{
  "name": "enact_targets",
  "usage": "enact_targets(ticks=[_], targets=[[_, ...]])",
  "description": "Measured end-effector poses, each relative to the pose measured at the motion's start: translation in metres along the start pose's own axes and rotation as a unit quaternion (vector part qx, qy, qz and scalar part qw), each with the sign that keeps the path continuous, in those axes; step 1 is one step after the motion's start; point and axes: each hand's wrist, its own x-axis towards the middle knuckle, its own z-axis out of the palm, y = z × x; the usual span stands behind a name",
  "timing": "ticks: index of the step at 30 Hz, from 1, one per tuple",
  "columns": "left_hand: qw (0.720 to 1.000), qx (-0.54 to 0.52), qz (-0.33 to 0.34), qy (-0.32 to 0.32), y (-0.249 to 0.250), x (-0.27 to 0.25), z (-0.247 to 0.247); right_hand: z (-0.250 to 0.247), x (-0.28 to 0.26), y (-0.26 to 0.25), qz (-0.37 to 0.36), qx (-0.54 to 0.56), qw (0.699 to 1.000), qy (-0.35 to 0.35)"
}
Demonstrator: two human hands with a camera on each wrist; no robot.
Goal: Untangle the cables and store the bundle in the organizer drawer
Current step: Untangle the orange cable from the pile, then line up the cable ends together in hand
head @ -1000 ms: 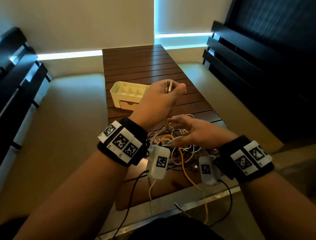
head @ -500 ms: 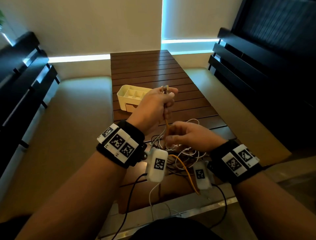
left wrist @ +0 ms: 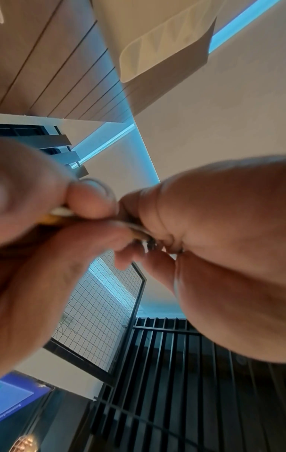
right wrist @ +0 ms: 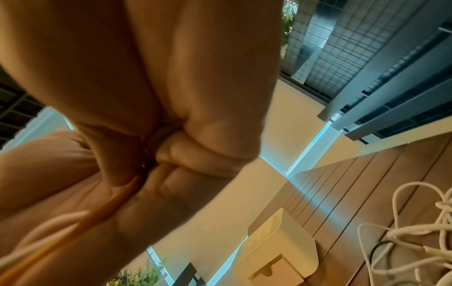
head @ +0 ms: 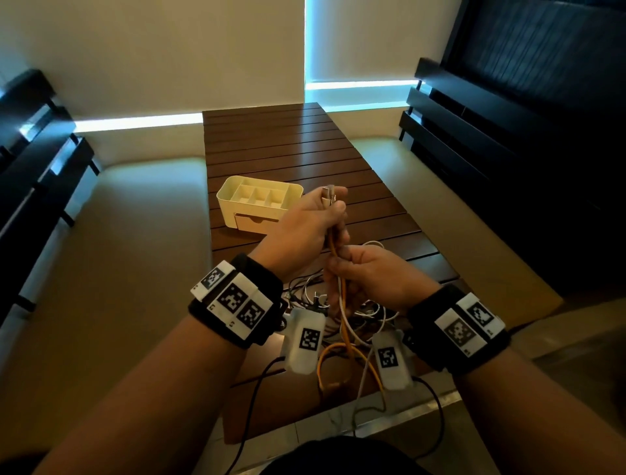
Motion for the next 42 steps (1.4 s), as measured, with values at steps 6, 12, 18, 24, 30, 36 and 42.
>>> enact_targets(ticks=[6, 12, 18, 24, 30, 36, 42], targets=[[0.998, 0.026, -0.032, 0.037, -0.008, 0.006, -0.005, -0.007, 0.005, 0.004, -0.011, -0.024, 0.999, 0.025], [0.997, -0.06, -0.047, -0.003, -0.013, 0.001, -0.012, -0.016, 0.007, 0.006, 0.015, -0.094, 0.995, 0.02], [0.995, -0.085, -0.059, -0.015, -0.015, 0.0, -0.019, -0.046, 0.001, -0.012, -0.061, -0.143, 0.98, 0.126], [0.99, -0.076, -0.11, -0.052, -0.022, -0.001, -0.017, -0.035, 0.022, -0.021, -0.17, -0.134, 0.962, 0.165], [0.99, -0.044, -0.134, 0.006, -0.026, -0.009, -0.029, -0.033, 0.046, 0.011, -0.109, -0.035, 0.973, 0.199], [0.99, -0.007, -0.134, 0.048, -0.028, -0.011, -0.04, -0.011, 0.087, 0.087, 0.064, -0.045, 0.983, 0.165], [0.99, 0.02, -0.128, 0.062, -0.033, -0.01, -0.045, 0.013, 0.109, 0.125, 0.138, -0.23, 0.949, 0.167]])
